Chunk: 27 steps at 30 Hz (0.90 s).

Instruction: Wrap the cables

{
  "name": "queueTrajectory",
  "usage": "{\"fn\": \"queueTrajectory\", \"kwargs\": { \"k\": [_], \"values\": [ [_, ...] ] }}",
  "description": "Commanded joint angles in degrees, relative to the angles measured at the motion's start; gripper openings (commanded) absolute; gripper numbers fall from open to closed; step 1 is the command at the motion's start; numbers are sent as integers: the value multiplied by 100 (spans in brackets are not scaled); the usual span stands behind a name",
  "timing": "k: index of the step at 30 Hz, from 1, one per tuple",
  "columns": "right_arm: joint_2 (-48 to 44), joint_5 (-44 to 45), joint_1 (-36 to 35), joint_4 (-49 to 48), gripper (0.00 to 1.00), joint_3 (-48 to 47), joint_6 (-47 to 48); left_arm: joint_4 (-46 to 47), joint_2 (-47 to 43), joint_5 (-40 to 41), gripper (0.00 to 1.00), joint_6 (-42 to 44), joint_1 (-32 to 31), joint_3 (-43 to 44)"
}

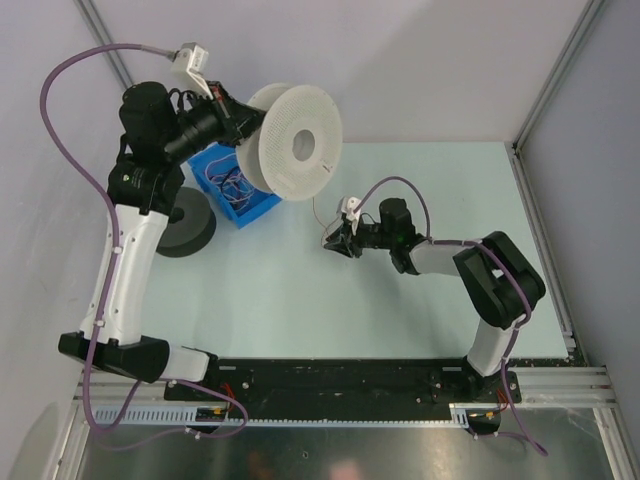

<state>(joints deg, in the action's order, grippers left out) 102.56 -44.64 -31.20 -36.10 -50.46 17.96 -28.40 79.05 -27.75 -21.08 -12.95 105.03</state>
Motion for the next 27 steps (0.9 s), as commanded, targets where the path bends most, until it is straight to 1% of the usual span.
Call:
{"fn": "queueTrajectory", "kwargs": {
  "k": [1,2,3,4,6,8,11,13,16,19,21,24,27],
  "values": [
    [59,195,-49,-193,16,-60,-547,491,-214,523,0,-583,151,19],
    [-6,154,-60,-107,8,-56,-552,501,-219,726,0,-692,156,-30],
    [-99,112,-78,16,4,-58,-536,515,-221,920,0,-808,159,-108],
    [-243,69,-105,173,2,-55,-485,526,-222,1105,0,-910,156,-186],
    [-618,17,-215,676,1,-53,-253,546,-190,1540,0,-1050,142,-357],
    [-1079,-20,-359,1395,0,-52,141,562,-118,1908,0,-1167,141,-498],
    [-1779,-116,-518,2398,0,-52,678,599,36,2272,0,-1252,130,-670],
    [-2248,-78,-642,3006,0,-52,1038,628,145,2533,0,-1191,94,-785],
    [-2993,36,-787,3586,0,-52,1362,649,287,3030,0,-855,-128,-1017],
    [-3652,393,-879,3682,0,-67,1462,681,355,3418,0,-270,-479,-1343],
    [-3910,739,-886,3674,0,-153,1502,725,363,3377,0,127,-700,-1597],
    [-4032,1219,-745,3546,0,-416,1587,754,338,3215,0,794,-1058,-1939],
    [-3958,1471,-445,3295,0,-728,1620,759,255,3129,0,1446,-1429,-2208]
  ]
}}
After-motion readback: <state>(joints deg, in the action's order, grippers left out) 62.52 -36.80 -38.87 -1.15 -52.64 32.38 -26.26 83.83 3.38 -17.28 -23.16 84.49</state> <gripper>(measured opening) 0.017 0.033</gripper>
